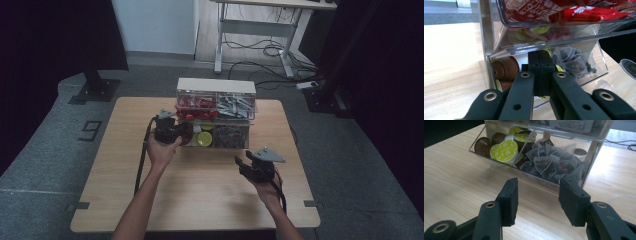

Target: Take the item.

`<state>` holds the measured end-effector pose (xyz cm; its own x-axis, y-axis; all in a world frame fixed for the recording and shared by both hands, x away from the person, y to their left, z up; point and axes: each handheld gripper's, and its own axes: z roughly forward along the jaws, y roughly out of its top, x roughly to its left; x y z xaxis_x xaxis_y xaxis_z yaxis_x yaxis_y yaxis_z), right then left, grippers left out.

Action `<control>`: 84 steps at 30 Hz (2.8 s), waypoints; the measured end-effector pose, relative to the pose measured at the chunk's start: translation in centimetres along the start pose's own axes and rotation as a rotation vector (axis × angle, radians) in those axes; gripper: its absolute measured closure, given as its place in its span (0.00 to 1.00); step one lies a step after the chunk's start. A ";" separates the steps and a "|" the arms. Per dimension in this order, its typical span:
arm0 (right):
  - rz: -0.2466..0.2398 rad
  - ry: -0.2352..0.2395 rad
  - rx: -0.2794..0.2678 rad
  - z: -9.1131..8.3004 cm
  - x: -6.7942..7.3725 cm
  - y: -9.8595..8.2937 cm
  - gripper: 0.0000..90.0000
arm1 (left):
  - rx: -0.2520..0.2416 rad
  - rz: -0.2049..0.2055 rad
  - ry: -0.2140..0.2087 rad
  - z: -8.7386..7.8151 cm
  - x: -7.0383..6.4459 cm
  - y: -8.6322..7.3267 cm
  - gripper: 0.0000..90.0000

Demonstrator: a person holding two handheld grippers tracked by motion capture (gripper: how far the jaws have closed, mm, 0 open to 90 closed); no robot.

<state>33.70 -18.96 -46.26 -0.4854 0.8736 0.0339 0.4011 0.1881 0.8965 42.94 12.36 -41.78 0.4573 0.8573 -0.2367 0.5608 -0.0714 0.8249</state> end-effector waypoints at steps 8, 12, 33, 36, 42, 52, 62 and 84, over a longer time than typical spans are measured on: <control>-0.006 0.012 0.012 1.5 0.4 0.9 0.55 | 0.000 -0.004 -0.003 0.0 0.0 0.0 1.00; -0.013 0.012 0.015 2.2 0.6 1.5 0.55 | 0.003 -0.002 -0.003 0.2 0.0 0.0 1.00; -0.008 0.010 0.051 5.6 1.3 2.2 0.56 | 0.010 -0.001 -0.001 0.5 -0.2 0.0 1.00; -0.006 0.011 0.056 5.9 1.3 2.5 0.56 | 0.009 -0.003 -0.003 0.6 -0.2 0.0 1.00; 0.012 0.008 0.061 6.6 1.1 2.9 0.56 | 0.007 -0.005 0.000 0.7 -0.2 -0.1 1.00; -0.001 -0.032 0.075 7.8 0.9 2.7 0.60 | 0.004 -0.009 -0.005 0.7 -0.2 -0.1 1.00; 0.007 -0.057 0.111 9.6 0.4 2.3 0.64 | 0.007 -0.010 -0.007 1.0 -0.4 -0.1 1.00; 0.034 -0.029 0.076 8.5 -0.6 3.0 0.99 | 0.011 -0.001 -0.008 1.1 -0.8 0.0 1.00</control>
<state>41.80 -15.08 -47.35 -0.4482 0.8925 0.0498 0.4756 0.1909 0.8587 43.33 11.15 -42.16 0.4622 0.8532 -0.2418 0.5690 -0.0762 0.8188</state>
